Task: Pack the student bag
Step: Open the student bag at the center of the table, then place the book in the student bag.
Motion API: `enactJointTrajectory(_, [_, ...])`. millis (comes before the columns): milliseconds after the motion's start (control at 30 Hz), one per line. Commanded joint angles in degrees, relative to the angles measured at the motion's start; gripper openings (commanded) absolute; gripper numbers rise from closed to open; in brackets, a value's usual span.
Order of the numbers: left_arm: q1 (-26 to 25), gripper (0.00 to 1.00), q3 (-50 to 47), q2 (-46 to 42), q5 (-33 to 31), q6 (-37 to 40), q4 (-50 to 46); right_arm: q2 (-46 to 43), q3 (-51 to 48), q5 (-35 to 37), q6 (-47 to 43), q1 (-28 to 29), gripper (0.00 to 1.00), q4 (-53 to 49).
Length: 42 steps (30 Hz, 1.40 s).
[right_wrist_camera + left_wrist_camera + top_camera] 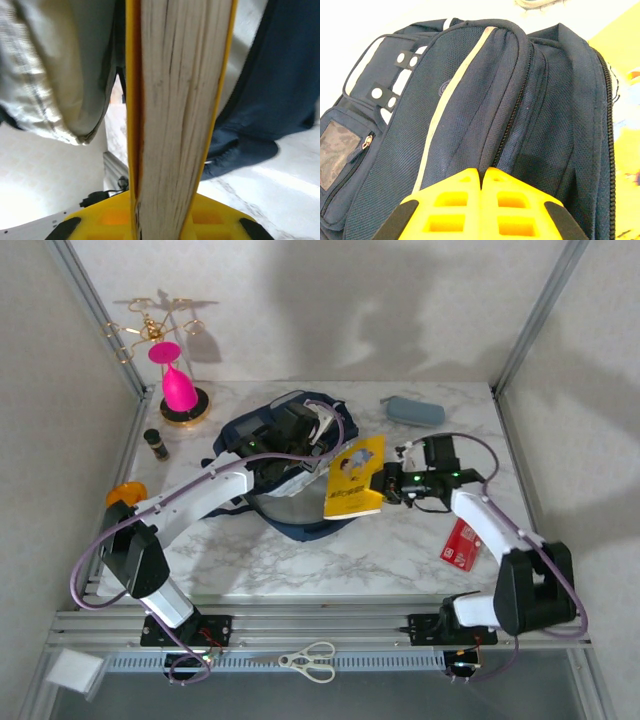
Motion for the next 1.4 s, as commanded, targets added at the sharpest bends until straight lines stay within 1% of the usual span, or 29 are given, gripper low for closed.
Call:
enactJointTrajectory(0, [-0.4, 0.0, 3.4, -3.4, -0.8, -1.4, 1.6, 4.1, 0.1, -4.2, 7.9, 4.6, 0.0, 19.1])
enactJointTrajectory(133, [-0.4, 0.0, 3.3, -3.8, -1.4, -1.5, 1.9, 13.9, 4.6, -4.4, 9.5, 9.9, 0.0, 25.6])
enactJointTrajectory(267, [-0.4, 0.0, 3.3, -3.8, -2.3, -1.8, 2.2, 24.0, 10.8, -5.0, 8.5, 11.8, 0.0, 30.6])
enactJointTrajectory(300, [-0.3, 0.0, 3.2, -3.9, -2.5, -1.8, 2.6, 27.0, 13.0, -5.2, 7.4, 11.8, 0.02, 29.9])
enactJointTrajectory(367, [-0.1, 0.0, 3.2, -3.8, -3.0, -2.0, 2.7, 31.0, 17.2, -3.5, 2.9, 11.8, 0.08, 26.7])
enactJointTrajectory(400, [-0.1, 0.0, 3.2, -3.8, -3.3, -2.0, 2.7, 32.4, 19.2, 0.2, -0.1, 11.7, 0.15, 22.6])
enactJointTrajectory(433, [-0.1, 0.0, 3.2, -3.7, -3.8, -2.1, 2.6, 33.4, 21.0, 3.1, -2.4, 11.6, 0.27, 19.4])
enactJointTrajectory(500, [0.0, 0.0, 3.0, -3.8, -4.4, -2.2, 2.9, 34.8, 22.5, 5.1, -4.0, 11.4, 0.39, 16.4])
enactJointTrajectory(567, [0.1, 0.0, 2.8, -3.8, -4.6, -2.4, 3.3, 33.8, 21.5, 8.0, -4.6, 11.2, 0.47, 14.5])
enactJointTrajectory(633, [0.2, 0.0, 2.6, -3.6, -4.5, -2.5, 3.4, 30.0, 18.3, 10.6, -5.4, 11.3, 0.57, 13.8])
enactJointTrajectory(700, [0.2, 0.0, 2.3, -3.8, -4.7, -2.5, 3.7, 26.5, 15.6, 14.0, -6.2, 11.2, 0.63, 11.4])
enactJointTrajectory(767, [0.3, 0.0, 2.1, -3.7, -4.9, -2.5, 4.0, 24.2, 13.8, 18.5, -7.2, 11.6, 0.65, 7.1])
enactJointTrajectory(867, [0.4, 0.0, 2.2, -3.4, -4.5, -2.6, 4.3, 21.2, 9.9, 19.2, -7.7, 13.0, 0.66, 6.3])
enactJointTrajectory(1033, [0.4, 0.0, 1.9, -3.3, -4.2, -3.0, 4.4, 19.7, 7.3, 22.0, -7.7, 16.6, 0.67, 3.1])
enactJointTrajectory(1100, [0.5, 0.0, 2.0, -3.2, -4.4, -3.1, 4.3, 20.4, 6.9, 21.9, -7.4, 17.8, 0.65, 2.1])
enactJointTrajectory(1200, [0.5, 0.0, 2.0, -3.1, -3.7, -3.2, 4.4, 21.6, 6.7, 24.7, -6.6, 18.6, 0.63, 1.9])
enactJointTrajectory(1267, [0.5, 0.0, 1.9, -2.9, -3.0, -3.5, 4.6, 22.9, 7.4, 24.8, -6.1, 18.9, 0.62, 3.2])
enactJointTrajectory(1367, [0.5, 0.0, 1.8, -2.8, -2.5, -4.0, 4.9, 24.5, 10.3, 26.7, -5.8, 19.1, 0.53, 5.7])
